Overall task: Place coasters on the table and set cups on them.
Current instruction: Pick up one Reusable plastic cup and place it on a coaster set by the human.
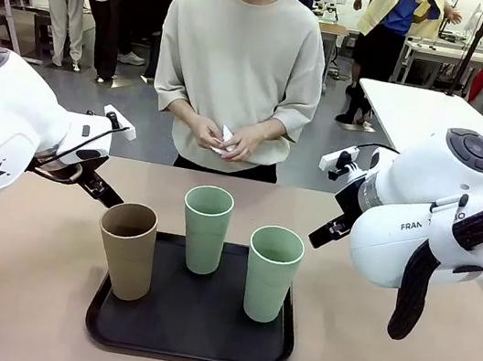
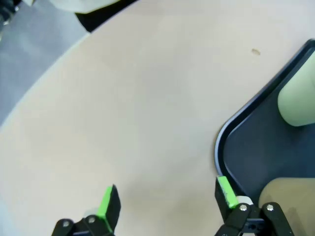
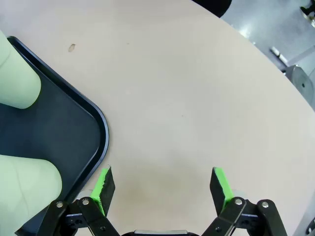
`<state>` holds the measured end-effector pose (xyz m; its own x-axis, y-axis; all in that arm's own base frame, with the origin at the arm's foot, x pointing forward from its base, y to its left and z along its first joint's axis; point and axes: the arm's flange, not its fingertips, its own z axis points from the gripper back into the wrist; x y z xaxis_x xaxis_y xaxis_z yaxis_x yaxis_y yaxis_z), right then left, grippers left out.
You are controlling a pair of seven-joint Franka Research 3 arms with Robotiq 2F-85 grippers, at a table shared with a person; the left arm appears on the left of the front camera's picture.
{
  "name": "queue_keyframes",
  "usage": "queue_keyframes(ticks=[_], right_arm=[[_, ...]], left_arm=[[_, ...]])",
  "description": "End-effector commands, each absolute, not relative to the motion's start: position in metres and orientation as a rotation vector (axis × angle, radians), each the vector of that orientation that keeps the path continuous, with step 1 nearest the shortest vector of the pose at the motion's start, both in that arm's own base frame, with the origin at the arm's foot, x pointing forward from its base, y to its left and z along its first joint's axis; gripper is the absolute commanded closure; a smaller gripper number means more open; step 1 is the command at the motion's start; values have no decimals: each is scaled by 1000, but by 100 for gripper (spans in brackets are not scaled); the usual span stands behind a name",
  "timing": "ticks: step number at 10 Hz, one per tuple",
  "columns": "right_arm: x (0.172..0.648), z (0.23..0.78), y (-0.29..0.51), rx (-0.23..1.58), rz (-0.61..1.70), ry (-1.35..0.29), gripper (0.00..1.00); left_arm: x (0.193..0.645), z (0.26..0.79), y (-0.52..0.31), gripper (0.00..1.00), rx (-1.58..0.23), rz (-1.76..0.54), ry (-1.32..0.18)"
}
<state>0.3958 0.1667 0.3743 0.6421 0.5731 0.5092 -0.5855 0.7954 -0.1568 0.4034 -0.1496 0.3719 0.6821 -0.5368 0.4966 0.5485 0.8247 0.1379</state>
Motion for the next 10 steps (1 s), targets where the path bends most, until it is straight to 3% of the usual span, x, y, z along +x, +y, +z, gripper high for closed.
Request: queue_keyframes(ticks=[1,10], right_arm=[[396,374,167,23,660,-572,0],[396,374,167,23,660,-572,0]], left_arm=[[403,372,-150,0,-23,-609,-550],[403,372,-150,0,-23,-609,-550]])
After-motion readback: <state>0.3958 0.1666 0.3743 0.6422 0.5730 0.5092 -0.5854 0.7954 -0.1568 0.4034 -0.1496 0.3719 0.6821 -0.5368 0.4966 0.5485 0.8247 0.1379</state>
